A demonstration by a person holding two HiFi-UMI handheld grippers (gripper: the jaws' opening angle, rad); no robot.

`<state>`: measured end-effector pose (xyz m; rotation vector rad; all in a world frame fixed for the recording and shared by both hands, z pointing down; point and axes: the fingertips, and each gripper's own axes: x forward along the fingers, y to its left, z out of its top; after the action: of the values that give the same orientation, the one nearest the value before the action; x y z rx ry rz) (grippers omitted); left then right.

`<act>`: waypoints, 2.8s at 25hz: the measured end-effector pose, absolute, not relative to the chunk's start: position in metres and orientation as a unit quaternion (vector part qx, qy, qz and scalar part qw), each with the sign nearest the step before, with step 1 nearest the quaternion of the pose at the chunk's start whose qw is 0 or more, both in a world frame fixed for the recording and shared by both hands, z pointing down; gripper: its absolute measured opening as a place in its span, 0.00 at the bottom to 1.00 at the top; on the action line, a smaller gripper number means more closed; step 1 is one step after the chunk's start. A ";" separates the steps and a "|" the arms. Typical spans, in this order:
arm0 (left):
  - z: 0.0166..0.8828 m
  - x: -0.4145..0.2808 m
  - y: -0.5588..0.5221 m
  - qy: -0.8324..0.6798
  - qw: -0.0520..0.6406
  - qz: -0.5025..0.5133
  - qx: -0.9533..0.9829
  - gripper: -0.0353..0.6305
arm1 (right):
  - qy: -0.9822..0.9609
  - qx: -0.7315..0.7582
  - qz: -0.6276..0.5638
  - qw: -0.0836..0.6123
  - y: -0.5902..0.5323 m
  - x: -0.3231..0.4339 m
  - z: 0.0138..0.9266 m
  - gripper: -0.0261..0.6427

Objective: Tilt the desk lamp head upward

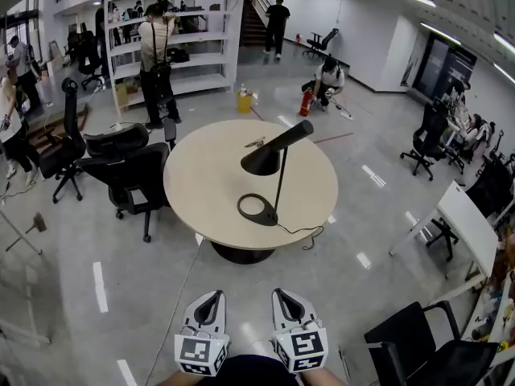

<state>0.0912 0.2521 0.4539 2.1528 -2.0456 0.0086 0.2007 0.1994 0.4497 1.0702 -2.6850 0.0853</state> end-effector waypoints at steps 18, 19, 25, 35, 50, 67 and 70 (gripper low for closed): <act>0.487 -0.008 0.223 -0.666 0.118 -0.016 0.737 0.12 | -0.903 0.402 0.019 0.151 0.162 0.108 0.469 0.06; 0.491 -0.009 0.217 -0.666 0.121 -0.013 0.736 0.12 | -0.903 0.400 0.024 0.152 0.156 0.107 0.474 0.06; 0.501 -0.022 0.174 -0.684 0.131 0.014 0.718 0.12 | -0.916 0.374 0.046 0.141 0.102 0.088 0.487 0.06; 0.484 0.012 0.043 -0.677 0.132 0.041 0.723 0.12 | -0.922 0.360 0.078 0.115 -0.020 0.115 0.486 0.06; 0.471 0.030 -0.049 -0.675 0.116 0.069 0.726 0.12 | -0.926 0.359 0.083 0.079 -0.114 0.136 0.480 0.06; 0.429 -0.051 -0.161 -0.573 0.087 0.003 0.815 0.12 | -0.906 0.419 0.008 0.052 -0.161 0.053 0.389 0.06; 0.428 -0.080 -0.170 -0.564 0.091 -0.005 0.821 0.12 | -0.900 0.433 -0.007 0.040 -0.166 0.034 0.364 0.06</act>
<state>-0.0797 -0.1698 0.4279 2.4387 -1.6751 -0.0141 0.0336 -0.1659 0.3639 1.3273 -2.7583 -0.0212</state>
